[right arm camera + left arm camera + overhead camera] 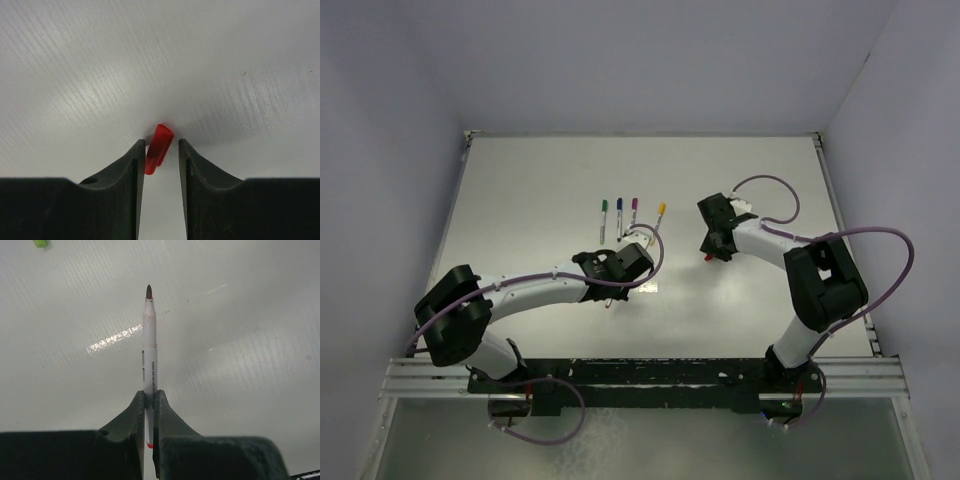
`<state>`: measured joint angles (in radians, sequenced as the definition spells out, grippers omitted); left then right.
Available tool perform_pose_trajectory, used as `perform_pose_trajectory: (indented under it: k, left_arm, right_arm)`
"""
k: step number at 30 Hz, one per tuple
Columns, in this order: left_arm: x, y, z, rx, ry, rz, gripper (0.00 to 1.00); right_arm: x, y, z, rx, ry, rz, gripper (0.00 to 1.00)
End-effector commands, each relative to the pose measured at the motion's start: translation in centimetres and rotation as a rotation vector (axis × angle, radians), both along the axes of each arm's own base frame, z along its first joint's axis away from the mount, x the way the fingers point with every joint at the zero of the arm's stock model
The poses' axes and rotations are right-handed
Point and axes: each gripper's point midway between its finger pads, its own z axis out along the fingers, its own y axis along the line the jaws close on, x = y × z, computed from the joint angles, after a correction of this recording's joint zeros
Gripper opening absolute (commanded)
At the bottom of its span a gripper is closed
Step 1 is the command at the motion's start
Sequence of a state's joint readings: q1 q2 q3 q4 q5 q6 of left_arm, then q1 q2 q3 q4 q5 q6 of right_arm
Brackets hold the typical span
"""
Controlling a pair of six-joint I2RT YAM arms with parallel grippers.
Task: Insert the pens into the pen caps
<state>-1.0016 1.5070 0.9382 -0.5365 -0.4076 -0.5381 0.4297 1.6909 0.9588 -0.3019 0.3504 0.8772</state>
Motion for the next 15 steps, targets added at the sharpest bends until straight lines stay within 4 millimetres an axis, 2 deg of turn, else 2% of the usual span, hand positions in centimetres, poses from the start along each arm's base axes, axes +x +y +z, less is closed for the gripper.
perform_pose_trajectory:
  k: [1, 6, 7, 8, 9, 15]
  left_arm:
    - [1.4, -1.1, 1.4, -0.04, -0.055, 0.017, 0.0]
    - [1.6, -1.1, 1.7, -0.042, -0.064, 0.026, 0.0]
    - [1.6, -1.1, 1.6, -0.04, -0.066, 0.026, 0.0]
    - [1.7, -1.1, 1.7, -0.039, -0.067, 0.025, 0.0]
    - [1.7, -1.1, 1.7, -0.037, -0.068, 0.025, 0.0]
    - [2.2, -1.7, 2.1, -0.039, -0.081, 0.013, 0.0]
  right_arm:
    - [-2.9, -1.5, -2.0, -0.065, 0.126, 0.018, 0.32]
    - [-3.5, -1.4, -2.8, -0.063, 0.157, 0.044, 0.25]
    - [-3.7, -1.4, -3.0, -0.062, 0.163, 0.05, 0.18]
    - [-3.8, -1.4, -3.2, -0.061, 0.171, 0.053, 0.05]
    - [-4.0, -1.3, -3.3, -0.058, 0.183, 0.057, 0.0]
    - [-3.9, -0.3, -3.4, -0.012, 0.183, 0.112, 0.0]
